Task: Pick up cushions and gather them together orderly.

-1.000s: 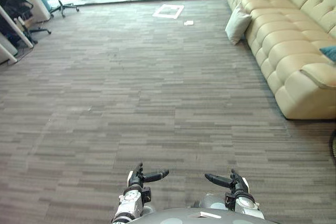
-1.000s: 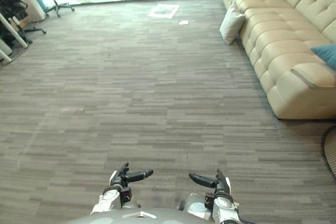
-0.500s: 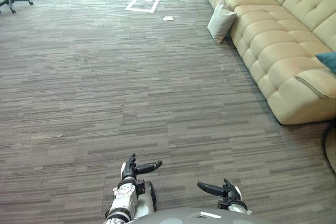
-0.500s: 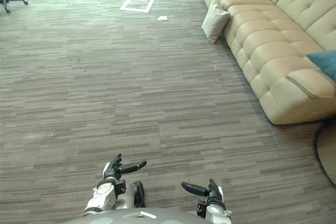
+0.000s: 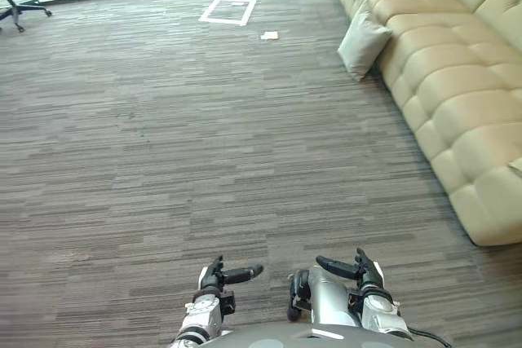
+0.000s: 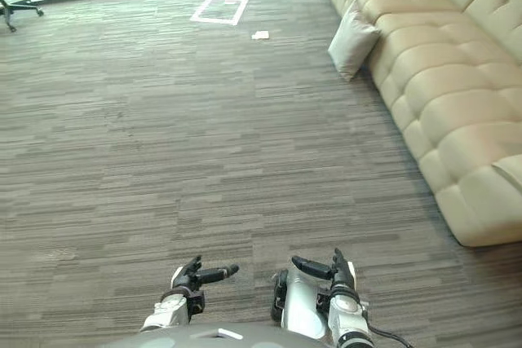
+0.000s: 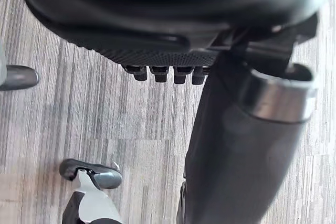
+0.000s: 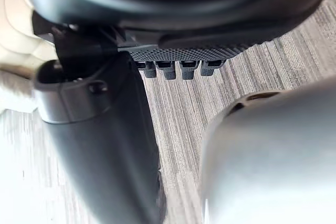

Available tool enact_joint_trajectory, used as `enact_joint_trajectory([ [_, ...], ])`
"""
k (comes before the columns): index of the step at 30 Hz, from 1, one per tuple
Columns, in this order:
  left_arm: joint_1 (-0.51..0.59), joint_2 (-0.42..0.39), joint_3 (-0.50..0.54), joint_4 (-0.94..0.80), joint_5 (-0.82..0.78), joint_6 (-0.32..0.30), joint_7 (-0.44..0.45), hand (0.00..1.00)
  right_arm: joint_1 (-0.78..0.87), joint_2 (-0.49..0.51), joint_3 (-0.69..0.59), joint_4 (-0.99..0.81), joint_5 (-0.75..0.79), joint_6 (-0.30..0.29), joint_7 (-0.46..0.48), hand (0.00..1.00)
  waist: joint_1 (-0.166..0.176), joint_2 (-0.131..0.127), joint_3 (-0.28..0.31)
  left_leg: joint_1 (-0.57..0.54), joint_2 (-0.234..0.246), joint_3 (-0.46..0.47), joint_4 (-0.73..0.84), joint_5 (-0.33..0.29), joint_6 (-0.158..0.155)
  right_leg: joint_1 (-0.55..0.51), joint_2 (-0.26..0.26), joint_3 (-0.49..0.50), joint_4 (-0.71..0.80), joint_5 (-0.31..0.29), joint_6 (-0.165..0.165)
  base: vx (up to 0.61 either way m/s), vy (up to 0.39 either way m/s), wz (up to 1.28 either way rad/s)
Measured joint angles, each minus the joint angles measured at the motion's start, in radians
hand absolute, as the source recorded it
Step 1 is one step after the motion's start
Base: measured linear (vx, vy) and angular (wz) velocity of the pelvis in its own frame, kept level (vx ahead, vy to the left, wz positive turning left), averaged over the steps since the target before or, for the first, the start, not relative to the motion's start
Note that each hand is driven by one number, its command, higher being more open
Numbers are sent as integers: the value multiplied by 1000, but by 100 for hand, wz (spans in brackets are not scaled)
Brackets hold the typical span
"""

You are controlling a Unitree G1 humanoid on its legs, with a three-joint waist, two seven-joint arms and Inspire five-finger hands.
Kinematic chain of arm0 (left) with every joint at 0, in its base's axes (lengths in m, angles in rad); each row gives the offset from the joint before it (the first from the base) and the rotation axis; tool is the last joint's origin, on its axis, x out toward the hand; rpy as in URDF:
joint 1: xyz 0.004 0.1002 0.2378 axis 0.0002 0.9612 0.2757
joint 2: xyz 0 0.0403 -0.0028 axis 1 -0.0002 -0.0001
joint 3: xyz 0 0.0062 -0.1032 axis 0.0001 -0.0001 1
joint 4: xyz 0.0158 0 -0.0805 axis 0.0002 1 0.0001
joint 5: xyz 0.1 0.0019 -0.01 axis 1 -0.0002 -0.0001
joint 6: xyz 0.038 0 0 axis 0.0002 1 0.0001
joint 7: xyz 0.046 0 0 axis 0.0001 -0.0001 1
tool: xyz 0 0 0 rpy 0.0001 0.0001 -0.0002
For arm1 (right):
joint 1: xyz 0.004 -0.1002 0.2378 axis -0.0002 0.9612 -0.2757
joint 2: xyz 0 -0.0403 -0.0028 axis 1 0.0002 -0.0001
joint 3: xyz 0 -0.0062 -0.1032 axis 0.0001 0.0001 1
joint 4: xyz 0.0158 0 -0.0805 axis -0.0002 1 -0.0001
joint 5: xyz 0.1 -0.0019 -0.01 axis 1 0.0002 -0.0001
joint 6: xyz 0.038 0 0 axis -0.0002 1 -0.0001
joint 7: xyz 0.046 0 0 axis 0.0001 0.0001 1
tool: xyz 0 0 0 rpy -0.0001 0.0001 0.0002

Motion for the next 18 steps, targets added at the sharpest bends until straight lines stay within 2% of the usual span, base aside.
enact_joint_trajectory([
  [1, 3, 0, 10, -6, 0, 2, 2, 100, 7, 0, 1, 0, -1, 5, -1, 100, -12, 8, -3, -87, 44, -55, 214, 19, -64, 64, 16, -31, -47, -19, 7, 335, -165, 44],
  [2, 6, -1, 15, -15, 0, 2, 3, 100, 11, -1, 1, 0, -1, 7, 0, 100, -14, 14, -3, -142, 65, -81, 340, 47, -133, 97, 29, -41, -77, -21, 9, 379, -181, 41],
  [3, 10, -1, 18, -29, 0, 2, 1, 100, 17, -4, 2, 0, -1, 8, -1, 100, -13, 19, -3, -209, 87, -105, 486, 81, -186, 133, 46, -50, -112, -21, 9, 271, -81, 10],
  [4, 20, -3, 40, -54, 1, 0, -1, 100, 27, -11, 5, 1, -1, 10, -1, 100, -9, 33, -4, -316, 123, -108, 717, 84, -179, 199, 83, -55, -172, -20, 10, 409, -76, -9],
  [5, 26, -3, 74, -74, -1, 0, 3, 100, 27, -14, 7, 8, 4, 13, -4, 100, -4, 39, -1, -387, 143, -84, 843, 73, -158, 270, 106, -52, -226, -23, 3, 339, -16, -24],
  [6, 28, -1, 95, -89, -2, -1, 8, 100, 29, -14, 12, 21, 16, 13, -6, 100, 0, 33, 0, -440, 148, -44, 876, 52, -121, 328, 113, -50, -270, -23, 2, 401, 16, -26],
  [7, 30, 4, 95, -101, -11, -3, 13, 100, 32, -14, 14, 31, 23, 15, -8, 100, 8, 28, 1, -495, 151, -2, 851, 26, -74, 383, 117, -49, -322, -19, 5, 330, 18, -24],
  [8, 36, 2, 94, -120, -13, -15, 16, 100, 33, -14, 17, 42, 23, 15, -9, 100, 17, 25, 1, -536, 151, 37, 781, 6, -42, 427, 117, -47, -362, -1, 24, 334, 22, -20],
  [9, 41, 0, 94, -132, -16, -25, 17, 100, 34, -13, 17, 48, 24, 16, -9, 100, 22, 23, 1, -560, 149, 70, 695, -9, -19, 457, 115, -43, -390, 1, 29, 290, 49, -22],
  [10, 41, -4, 95, -143, -19, -33, 17, 100, 35, -13, 18, 49, 24, 18, -8, 100, 27, 24, 2, -593, 139, 94, 558, -18, -3, 494, 111, -39, -422, 3, 37, 308, 69, -21],
  [11, 41, -7, 94, -150, -19, -38, 17, 100, 36, -13, 19, 49, 24, 19, -8, 100, 32, 23, 4, -606, 130, 100, 478, -16, 0, 512, 105, -37, -432, 3, 42, 432, 127, -28],
  [12, 37, -8, 94, -152, -20, -44, 14, 100, 40, -12, 22, 53, 24, 18, -10, 100, 40, 17, 6, -623, 108, 96, 315, 2, 2, 536, 92, -24, -447, 0, 55, 590, 224, -40],
  [13, 30, -7, 95, -153, -20, -44, 17, 100, 42, -9, 24, 61, 24, 18, -15, 100, 48, 10, 5, -635, 86, 86, 201, 32, 5, 559, 78, -8, -460, -16, 84, 624, 252, -43],
  [14, 28, -7, 94, -153, -21, -44, 17, 100, 41, -8, 24, 64, 24, 18, -20, 100, 50, 9, 5, -640, 80, 79, 161, 49, 8, 571, 73, 3, -467, -26, 99, 690, 307, -59],
  [15, 25, -6, 94, -154, -25, -46, 16, 100, 43, -7, 26, 68, 24, 19, -26, 100, 58, 9, 4, -649, 77, 73, 129, 114, 34, 612, 62, 37, -480, -53, 137, 659, 317, -53],
  [16, 23, -3, 93, -154, -25, -45, 16, 100, 46, -2, 25, 68, 23, 19, -28, 100, 65, -1, 0, -648, 74, 75, 153, 149, 44, 623, 50, 50, -486, -58, 146, 811, 403, -75],
  [17, 19, 5, 93, -148, -31, -39, 20, 100, 59, 13, 25, 68, 23, 20, -30, 100, 71, -26, -27, -658, 48, 74, 228, 177, 68, 628, 11, 123, -453, -58, 147, 689, 355, -51],
  [18, 12, 24, 90, -141, -32, -31, 20, 100, 67, 33, 21, 67, 23, 20, -29, 100, 68, -65, -37, -652, 20, 96, 263, 127, 85, 604, -33, 156, -382, -52, 157, 665, 354, -39],
])
